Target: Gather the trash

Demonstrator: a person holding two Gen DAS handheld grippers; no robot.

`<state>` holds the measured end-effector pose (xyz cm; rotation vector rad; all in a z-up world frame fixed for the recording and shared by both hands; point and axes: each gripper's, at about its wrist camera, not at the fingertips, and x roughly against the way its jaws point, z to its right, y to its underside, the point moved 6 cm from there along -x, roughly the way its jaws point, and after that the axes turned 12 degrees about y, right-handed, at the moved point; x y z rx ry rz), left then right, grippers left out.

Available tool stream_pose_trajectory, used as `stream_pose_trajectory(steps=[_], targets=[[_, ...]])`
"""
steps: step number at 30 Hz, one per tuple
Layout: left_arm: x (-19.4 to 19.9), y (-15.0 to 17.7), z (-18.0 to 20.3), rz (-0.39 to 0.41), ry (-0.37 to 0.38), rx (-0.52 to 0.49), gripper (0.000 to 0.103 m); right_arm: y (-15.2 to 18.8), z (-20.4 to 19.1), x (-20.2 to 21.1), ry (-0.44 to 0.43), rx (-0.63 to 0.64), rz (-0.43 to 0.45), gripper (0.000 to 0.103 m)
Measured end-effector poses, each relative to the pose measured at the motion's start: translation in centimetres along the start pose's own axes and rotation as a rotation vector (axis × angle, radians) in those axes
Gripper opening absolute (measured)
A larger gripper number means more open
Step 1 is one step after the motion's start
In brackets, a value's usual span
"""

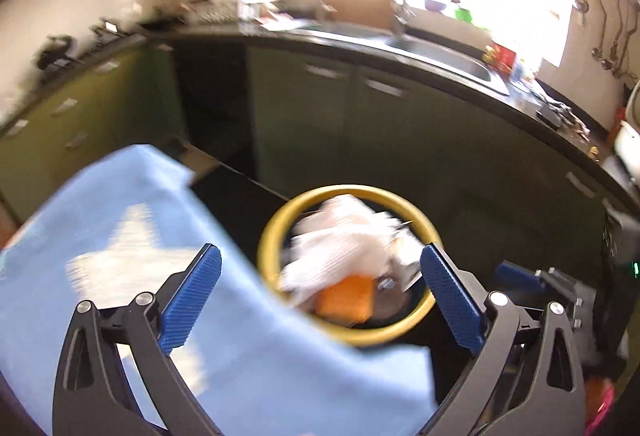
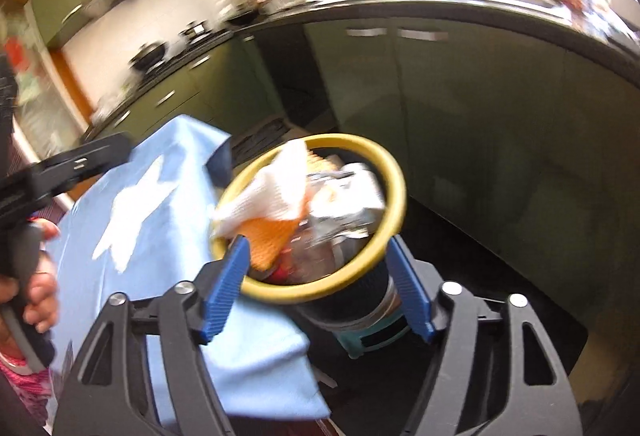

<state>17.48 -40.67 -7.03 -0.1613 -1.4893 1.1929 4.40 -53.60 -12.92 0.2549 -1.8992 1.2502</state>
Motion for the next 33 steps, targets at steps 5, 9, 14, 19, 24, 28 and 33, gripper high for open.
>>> stream_pose_trajectory(steps=[5, 9, 14, 19, 24, 28, 33], targets=[[11.1, 5.1, -3.9, 0.12, -0.209, 0.05, 0.098, 1.1, -5.1, 2.4, -0.079, 0.134, 0.044, 0.091], [18.4, 9.5, -7.5, 0.174, -0.362, 0.142, 0.098, 1.6, -8.8, 4.6, -0.116, 0.221, 0.097, 0.096], [26.0, 15.3, -10.4, 0.222, -0.522, 0.253, 0.098, 2.3, -11.9, 7.4, -0.121, 0.306, 0.146, 0.096], [31.5, 18.7, -10.8, 0.29, -0.575, 0.307, 0.098, 2.8, -13.4, 10.2, -0.103, 0.35, 0.187, 0.096], [34.9, 20.3, -9.5, 0.344, -0.587, 0.315, 0.098, 3.2, -13.6, 12.2, -0.107, 0.361, 0.21, 0.096], [35.9, 20.8, -8.3, 0.363, -0.584, 0.316, 0.098, 3.5, -13.9, 13.4, -0.108, 0.374, 0.231, 0.096], [36.9, 20.9, -7.1, 0.378, -0.595, 0.314, 0.098, 3.6, -14.2, 14.1, -0.114, 0.377, 0.247, 0.096]])
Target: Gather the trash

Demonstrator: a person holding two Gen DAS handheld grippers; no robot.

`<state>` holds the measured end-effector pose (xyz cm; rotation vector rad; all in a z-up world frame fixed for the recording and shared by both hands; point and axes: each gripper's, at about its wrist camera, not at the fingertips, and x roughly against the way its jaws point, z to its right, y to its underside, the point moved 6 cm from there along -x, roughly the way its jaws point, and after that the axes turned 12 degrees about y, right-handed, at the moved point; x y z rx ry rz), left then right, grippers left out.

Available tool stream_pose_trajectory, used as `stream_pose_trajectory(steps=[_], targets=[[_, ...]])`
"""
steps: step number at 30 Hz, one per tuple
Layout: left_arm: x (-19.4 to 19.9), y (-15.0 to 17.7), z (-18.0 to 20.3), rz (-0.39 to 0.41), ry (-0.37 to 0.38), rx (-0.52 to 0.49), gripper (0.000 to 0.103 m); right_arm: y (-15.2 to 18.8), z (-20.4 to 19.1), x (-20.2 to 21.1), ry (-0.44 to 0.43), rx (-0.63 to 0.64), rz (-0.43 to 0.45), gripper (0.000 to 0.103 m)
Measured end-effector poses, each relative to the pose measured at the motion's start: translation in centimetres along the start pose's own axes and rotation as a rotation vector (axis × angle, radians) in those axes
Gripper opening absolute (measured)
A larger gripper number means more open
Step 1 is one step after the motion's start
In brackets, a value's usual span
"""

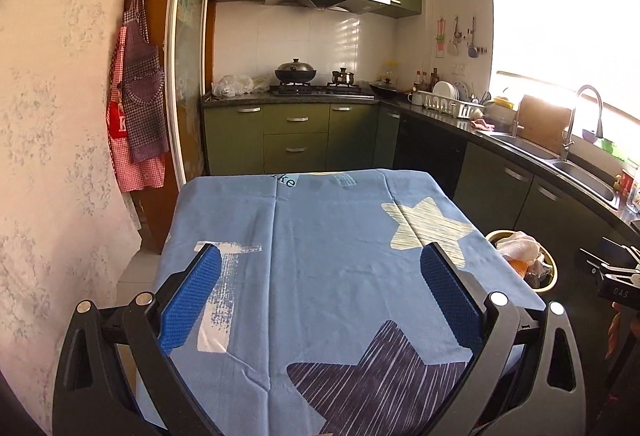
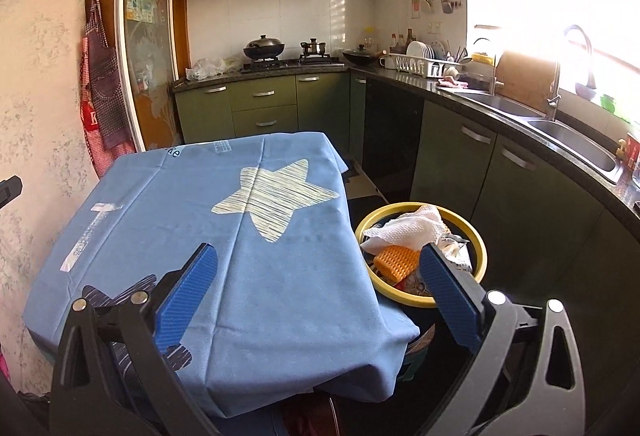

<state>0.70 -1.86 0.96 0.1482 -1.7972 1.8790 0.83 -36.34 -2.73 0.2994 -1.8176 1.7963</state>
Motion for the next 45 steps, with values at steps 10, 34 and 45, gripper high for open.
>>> stream_pose_trajectory(steps=[10, 34, 45], targets=[[-0.3, -0.3, 0.6, -0.01, 0.009, 0.004, 0.098, -0.1, 0.1, 0.0, 0.005, -0.005, -0.002, 0.096], [-0.5, -0.3, 1.1, -0.01, 0.016, 0.001, 0.098, -0.1, 0.2, 0.0, 0.005, -0.011, -0.001, 0.096], [-0.6, -0.2, 1.3, -0.018, 0.023, -0.004, 0.098, -0.2, 0.2, 0.0, 0.007, -0.012, -0.001, 0.096]])
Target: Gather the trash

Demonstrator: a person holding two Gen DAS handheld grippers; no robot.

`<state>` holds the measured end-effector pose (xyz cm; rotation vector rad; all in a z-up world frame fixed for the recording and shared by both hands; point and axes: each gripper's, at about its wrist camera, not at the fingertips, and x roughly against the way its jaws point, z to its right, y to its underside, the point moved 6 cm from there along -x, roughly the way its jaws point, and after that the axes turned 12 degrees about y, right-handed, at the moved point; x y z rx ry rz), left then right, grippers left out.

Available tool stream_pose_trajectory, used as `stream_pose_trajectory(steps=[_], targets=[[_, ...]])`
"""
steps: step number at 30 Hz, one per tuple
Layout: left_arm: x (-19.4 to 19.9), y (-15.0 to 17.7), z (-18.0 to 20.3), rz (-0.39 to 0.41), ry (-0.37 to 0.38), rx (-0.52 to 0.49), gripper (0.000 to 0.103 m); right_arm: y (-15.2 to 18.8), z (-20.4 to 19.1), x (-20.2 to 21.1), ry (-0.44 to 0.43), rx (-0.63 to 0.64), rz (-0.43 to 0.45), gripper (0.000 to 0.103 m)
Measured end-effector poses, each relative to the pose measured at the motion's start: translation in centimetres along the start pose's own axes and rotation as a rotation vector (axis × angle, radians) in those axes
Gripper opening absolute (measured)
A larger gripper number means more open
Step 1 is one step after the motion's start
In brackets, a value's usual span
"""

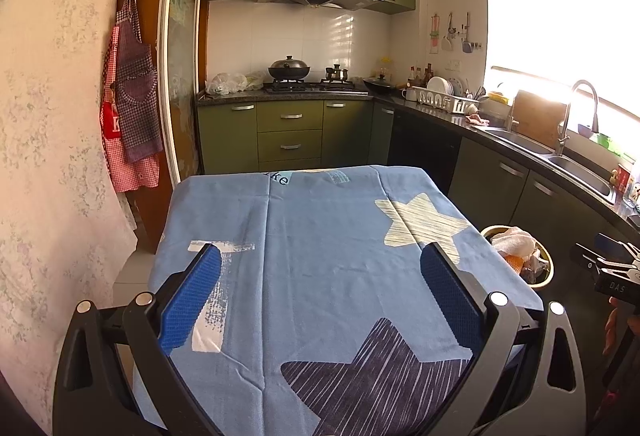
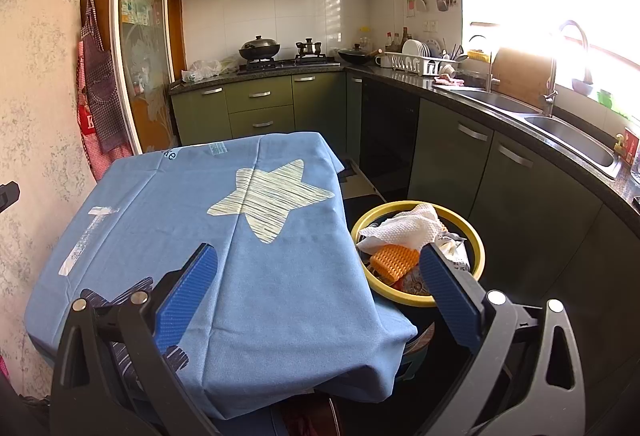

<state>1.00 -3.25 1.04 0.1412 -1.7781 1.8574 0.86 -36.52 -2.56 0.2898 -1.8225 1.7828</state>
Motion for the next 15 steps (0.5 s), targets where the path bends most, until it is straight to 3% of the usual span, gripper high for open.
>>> stream_pose_trajectory(steps=[15], targets=[[-0.05, -0.01, -0.11, -0.003, 0.005, 0.003, 0.098, 0.04, 0.05, 0.03, -0.001, -0.001, -0.002, 0.096]])
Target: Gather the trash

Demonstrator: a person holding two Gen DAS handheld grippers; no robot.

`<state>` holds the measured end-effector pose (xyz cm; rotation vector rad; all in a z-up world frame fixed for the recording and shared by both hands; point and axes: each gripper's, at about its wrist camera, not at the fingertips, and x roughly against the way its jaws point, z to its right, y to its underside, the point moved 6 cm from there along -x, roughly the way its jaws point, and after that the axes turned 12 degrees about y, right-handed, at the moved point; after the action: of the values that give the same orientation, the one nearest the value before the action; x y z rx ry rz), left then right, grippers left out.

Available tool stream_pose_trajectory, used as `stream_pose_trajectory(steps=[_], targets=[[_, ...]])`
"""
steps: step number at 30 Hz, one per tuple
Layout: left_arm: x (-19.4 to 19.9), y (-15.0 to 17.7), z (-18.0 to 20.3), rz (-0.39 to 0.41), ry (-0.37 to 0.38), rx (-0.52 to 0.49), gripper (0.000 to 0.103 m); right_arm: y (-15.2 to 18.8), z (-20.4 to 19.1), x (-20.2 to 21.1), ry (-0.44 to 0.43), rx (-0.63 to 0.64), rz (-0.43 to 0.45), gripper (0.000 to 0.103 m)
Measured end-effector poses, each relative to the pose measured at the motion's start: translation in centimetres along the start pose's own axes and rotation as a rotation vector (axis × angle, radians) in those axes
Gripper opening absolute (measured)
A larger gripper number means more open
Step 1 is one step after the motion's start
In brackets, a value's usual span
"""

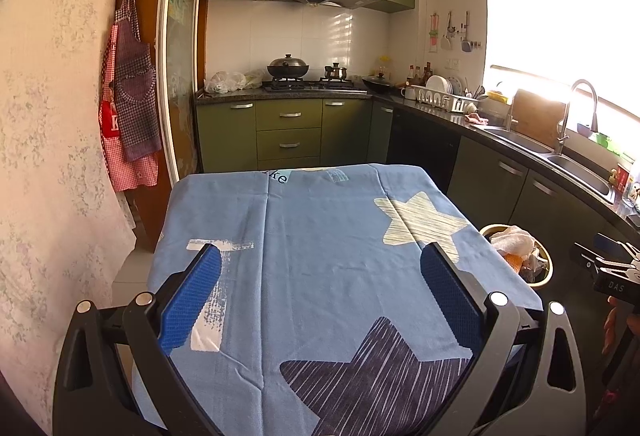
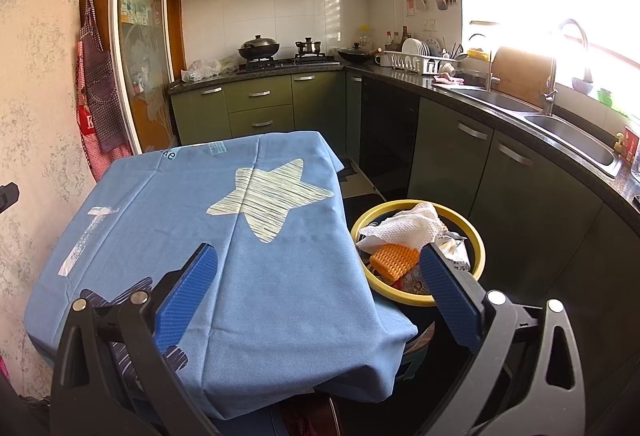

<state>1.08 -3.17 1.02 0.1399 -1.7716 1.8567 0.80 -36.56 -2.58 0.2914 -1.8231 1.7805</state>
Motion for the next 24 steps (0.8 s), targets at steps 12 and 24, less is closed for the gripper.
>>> stream_pose_trajectory(steps=[12, 24], targets=[[-0.27, 0.25, 0.04, -0.006, 0.003, -0.004, 0.098, 0.37, 0.02, -0.28, 0.0, -0.001, -0.006, 0.096], [-0.47, 0.29, 0.14, -0.008, 0.007, -0.008, 0.098, 0.45, -0.04, -0.41, 0.0, 0.0, -0.007, 0.096]])
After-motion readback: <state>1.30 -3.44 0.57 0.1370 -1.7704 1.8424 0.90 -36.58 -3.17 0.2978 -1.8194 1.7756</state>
